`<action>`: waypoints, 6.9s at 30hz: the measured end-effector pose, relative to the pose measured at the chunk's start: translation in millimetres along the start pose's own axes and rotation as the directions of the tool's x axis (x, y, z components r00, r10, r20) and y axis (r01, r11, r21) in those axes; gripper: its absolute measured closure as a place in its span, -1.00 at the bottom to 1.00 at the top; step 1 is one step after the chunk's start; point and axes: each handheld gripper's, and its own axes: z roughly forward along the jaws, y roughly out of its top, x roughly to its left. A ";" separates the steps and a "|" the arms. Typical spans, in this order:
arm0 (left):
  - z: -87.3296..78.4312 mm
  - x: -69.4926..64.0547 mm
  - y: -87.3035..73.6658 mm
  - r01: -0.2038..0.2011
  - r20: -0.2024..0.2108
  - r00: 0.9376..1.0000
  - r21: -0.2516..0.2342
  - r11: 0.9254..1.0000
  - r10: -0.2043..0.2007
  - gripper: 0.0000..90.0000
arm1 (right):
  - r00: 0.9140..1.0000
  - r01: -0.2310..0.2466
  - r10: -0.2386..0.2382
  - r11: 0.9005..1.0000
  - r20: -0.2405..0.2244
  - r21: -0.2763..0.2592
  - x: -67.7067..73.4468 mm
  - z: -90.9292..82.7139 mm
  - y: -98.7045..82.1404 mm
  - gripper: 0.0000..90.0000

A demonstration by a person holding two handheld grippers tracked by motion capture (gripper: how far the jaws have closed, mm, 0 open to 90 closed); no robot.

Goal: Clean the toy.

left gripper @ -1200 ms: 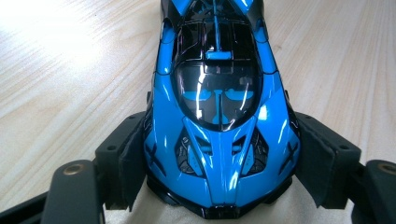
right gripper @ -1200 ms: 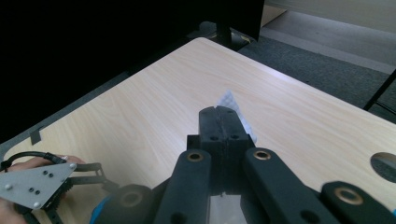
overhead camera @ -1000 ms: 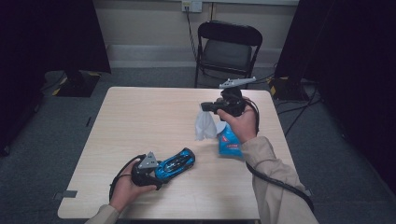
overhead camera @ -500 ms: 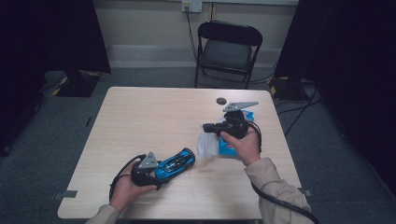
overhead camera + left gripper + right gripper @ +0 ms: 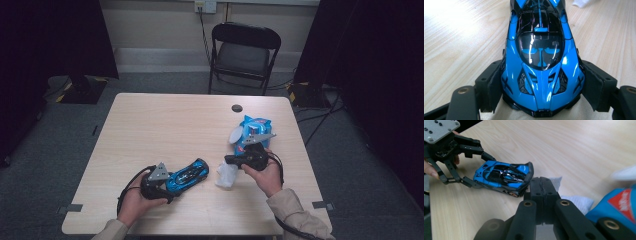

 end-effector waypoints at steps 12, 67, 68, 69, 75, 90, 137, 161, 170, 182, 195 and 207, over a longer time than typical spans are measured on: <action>0.0 0.1 0.0 0.000 0.000 1.000 0.000 1.000 0.000 -0.43 | 0.997 0.035 -0.040 0.996 0.059 0.082 -4.2 21.4 -36.1 0.87; 0.4 0.2 0.1 -0.001 0.001 1.000 -0.001 1.000 0.001 -0.43 | 0.994 0.082 -0.078 0.996 0.074 -0.047 40.2 19.4 -8.5 0.95; 0.3 0.2 0.1 -0.001 0.001 1.000 -0.001 1.000 0.001 -0.44 | 0.994 0.102 -0.100 0.993 0.033 -0.064 52.9 24.9 1.0 0.95; 0.3 0.2 0.1 -0.001 0.001 1.000 -0.001 1.000 0.001 -0.44 | 0.994 0.102 -0.100 0.993 0.033 -0.064 52.9 24.9 1.0 0.95; 0.3 0.2 0.1 -0.001 0.001 1.000 -0.001 1.000 0.001 -0.44 | 0.986 0.144 -0.146 0.989 -0.074 -0.030 86.8 72.4 11.7 0.95; 0.5 0.2 0.1 0.000 0.001 1.000 -0.004 1.000 0.000 -0.43 | 0.971 0.168 -0.160 0.985 -0.175 0.030 112.3 134.6 -2.8 0.95; 0.5 0.0 0.1 0.000 0.002 1.000 -0.002 1.000 0.000 -0.43 | 0.974 0.202 -0.196 0.978 -0.112 0.047 68.5 96.8 -17.5 0.95; 0.5 0.1 0.1 0.001 0.002 1.000 -0.002 1.000 -0.001 -0.43 | 0.984 0.164 -0.157 0.983 -0.086 0.084 51.1 82.4 -23.5 0.95; 0.5 0.1 0.1 0.000 0.002 1.000 -0.002 1.000 0.000 -0.43 | 0.988 0.143 -0.138 0.986 -0.067 0.086 42.9 75.8 -26.4 0.95; 0.5 0.1 0.1 0.001 0.002 1.000 -0.002 1.000 -0.001 -0.43 | 0.988 0.151 -0.147 0.984 -0.045 0.095 35.7 65.6 -25.5 0.95; 0.5 0.1 0.1 0.000 0.002 1.000 -0.001 1.000 0.000 -0.43 | 0.990 0.144 -0.142 0.987 -0.023 0.067 28.0 48.8 -16.2 0.95; 0.4 0.1 0.1 0.000 0.002 1.000 -0.001 1.000 0.000 -0.43 | 0.977 0.170 -0.168 0.986 -0.130 -0.001 62.6 64.7 12.1 0.95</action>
